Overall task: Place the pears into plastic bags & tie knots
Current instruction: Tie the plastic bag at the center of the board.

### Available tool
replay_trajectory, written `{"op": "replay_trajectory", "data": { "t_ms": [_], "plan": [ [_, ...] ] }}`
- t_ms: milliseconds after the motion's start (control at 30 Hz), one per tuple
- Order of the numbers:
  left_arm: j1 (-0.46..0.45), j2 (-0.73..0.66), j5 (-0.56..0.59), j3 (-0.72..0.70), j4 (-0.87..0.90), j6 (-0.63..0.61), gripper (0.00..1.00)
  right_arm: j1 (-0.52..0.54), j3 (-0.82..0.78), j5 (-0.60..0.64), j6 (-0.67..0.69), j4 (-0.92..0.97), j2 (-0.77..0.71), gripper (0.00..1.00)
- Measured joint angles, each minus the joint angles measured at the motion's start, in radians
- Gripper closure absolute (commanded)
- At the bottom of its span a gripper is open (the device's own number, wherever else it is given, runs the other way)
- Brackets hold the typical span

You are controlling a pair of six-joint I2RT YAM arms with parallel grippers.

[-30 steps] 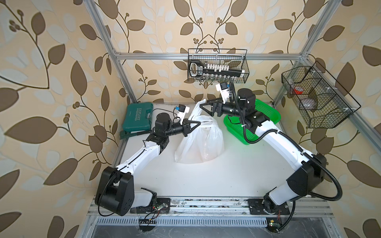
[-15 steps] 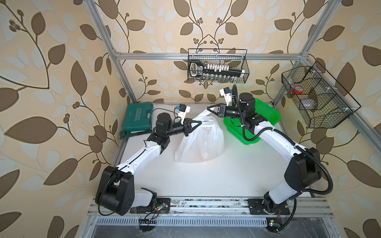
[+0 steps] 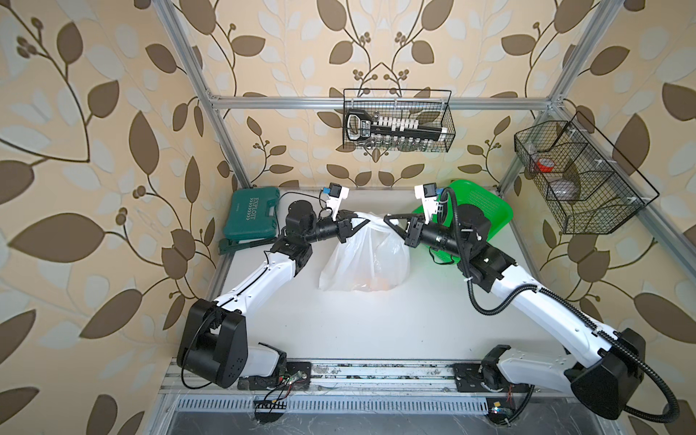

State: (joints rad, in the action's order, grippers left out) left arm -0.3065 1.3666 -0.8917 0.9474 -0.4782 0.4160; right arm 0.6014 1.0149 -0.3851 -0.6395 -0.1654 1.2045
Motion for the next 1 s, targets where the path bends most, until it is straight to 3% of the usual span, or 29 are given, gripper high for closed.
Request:
{"op": "replay_trajectory", "data": {
  "t_ms": [200,467,667,1000],
  "plan": [
    [-0.006,0.018,-0.035,-0.003,0.045,0.013,1.0,0.047,-0.17,0.159,-0.034,-0.105,0.021,1.0],
    [0.003,0.024,-0.036,-0.005,0.063,0.027,1.0,0.047,-0.152,0.229,-0.053,-0.193,0.146,1.0],
    [0.015,0.038,-0.055,-0.004,0.062,0.046,0.61,0.046,-0.146,0.247,-0.061,-0.193,0.179,1.0],
    [0.02,0.037,-0.104,-0.003,0.067,0.061,0.4,0.046,-0.146,0.262,-0.064,-0.167,0.189,1.0]
  ]
}}
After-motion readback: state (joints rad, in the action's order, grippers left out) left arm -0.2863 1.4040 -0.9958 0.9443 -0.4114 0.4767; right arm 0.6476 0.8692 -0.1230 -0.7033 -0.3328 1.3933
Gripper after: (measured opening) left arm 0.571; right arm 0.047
